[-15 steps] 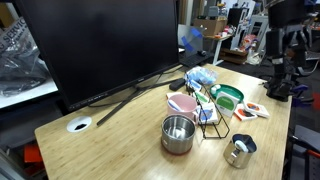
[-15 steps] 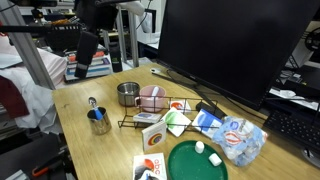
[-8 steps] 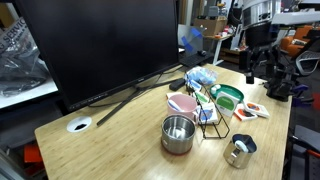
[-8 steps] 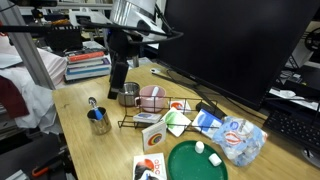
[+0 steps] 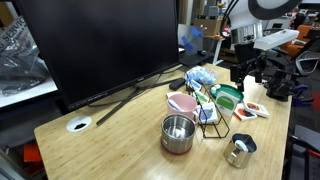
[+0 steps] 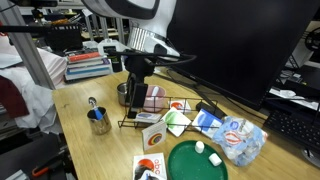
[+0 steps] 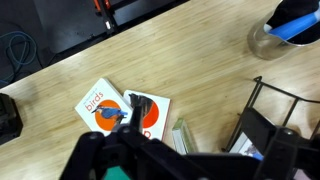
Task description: Move the book to the left
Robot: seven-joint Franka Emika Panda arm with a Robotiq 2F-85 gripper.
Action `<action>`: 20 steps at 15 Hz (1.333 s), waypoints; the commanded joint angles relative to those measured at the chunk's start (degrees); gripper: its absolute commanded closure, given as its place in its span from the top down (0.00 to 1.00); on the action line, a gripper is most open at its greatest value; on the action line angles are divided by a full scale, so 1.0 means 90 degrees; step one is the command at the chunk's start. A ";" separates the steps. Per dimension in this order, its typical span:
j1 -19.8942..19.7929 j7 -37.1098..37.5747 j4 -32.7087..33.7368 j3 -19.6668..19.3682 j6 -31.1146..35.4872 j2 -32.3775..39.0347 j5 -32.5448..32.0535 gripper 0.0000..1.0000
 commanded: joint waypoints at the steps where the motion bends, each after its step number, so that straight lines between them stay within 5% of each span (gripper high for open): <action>1: 0.0024 0.0001 0.0016 -0.0025 -0.0011 -0.0003 0.0000 1.00; 20: -0.0037 -0.1309 0.0295 -0.0323 0.1293 0.1216 0.0054 1.00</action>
